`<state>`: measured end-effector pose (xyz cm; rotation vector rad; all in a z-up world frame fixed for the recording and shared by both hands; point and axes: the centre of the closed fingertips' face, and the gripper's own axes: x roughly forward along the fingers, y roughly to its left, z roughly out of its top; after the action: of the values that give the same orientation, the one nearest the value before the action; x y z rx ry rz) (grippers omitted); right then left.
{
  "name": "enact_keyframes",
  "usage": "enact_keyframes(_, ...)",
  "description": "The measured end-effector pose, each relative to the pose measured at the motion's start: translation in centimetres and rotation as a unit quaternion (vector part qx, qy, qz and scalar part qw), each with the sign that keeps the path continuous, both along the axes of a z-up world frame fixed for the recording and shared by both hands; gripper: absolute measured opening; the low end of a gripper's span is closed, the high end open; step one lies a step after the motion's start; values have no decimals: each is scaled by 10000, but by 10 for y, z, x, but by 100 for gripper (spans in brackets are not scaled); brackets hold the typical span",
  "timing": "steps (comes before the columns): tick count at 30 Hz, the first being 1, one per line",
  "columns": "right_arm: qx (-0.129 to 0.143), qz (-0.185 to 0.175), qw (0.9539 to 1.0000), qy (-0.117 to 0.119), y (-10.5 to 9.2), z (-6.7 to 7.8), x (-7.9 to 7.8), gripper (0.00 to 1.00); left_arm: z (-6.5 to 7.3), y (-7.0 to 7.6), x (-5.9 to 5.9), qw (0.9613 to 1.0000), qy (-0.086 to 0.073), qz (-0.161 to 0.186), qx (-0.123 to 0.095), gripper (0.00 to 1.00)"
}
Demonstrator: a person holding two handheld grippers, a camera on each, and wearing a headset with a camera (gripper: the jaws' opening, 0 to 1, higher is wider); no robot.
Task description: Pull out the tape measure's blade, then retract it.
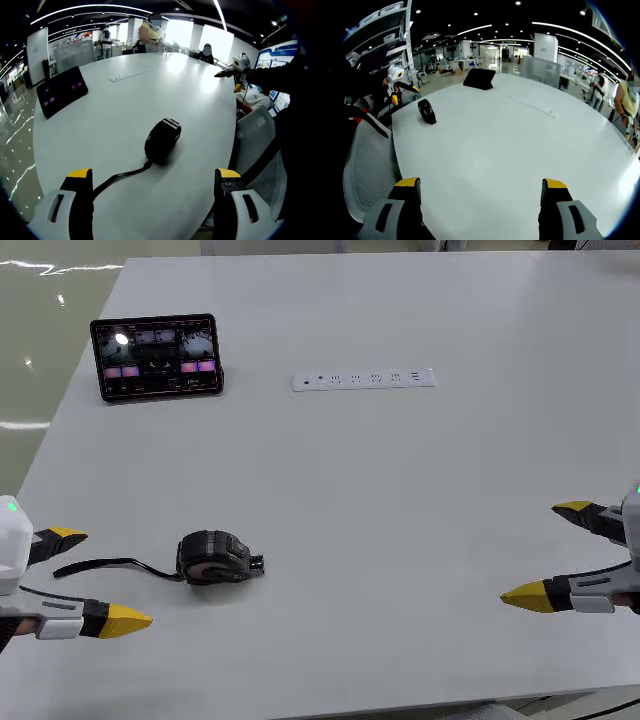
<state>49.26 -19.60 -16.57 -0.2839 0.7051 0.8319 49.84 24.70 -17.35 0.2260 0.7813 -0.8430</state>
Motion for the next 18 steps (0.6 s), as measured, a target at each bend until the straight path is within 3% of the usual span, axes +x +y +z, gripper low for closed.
enact_keyframes(9,-115,402,9991,-45,19,-4,3,99,2,-15,12,9990,-93,-392,185,99)
enact_keyframes(18,-100,781,9966,-234,36,-2,8,98,0,-33,18,9943,-221,-938,459,99)
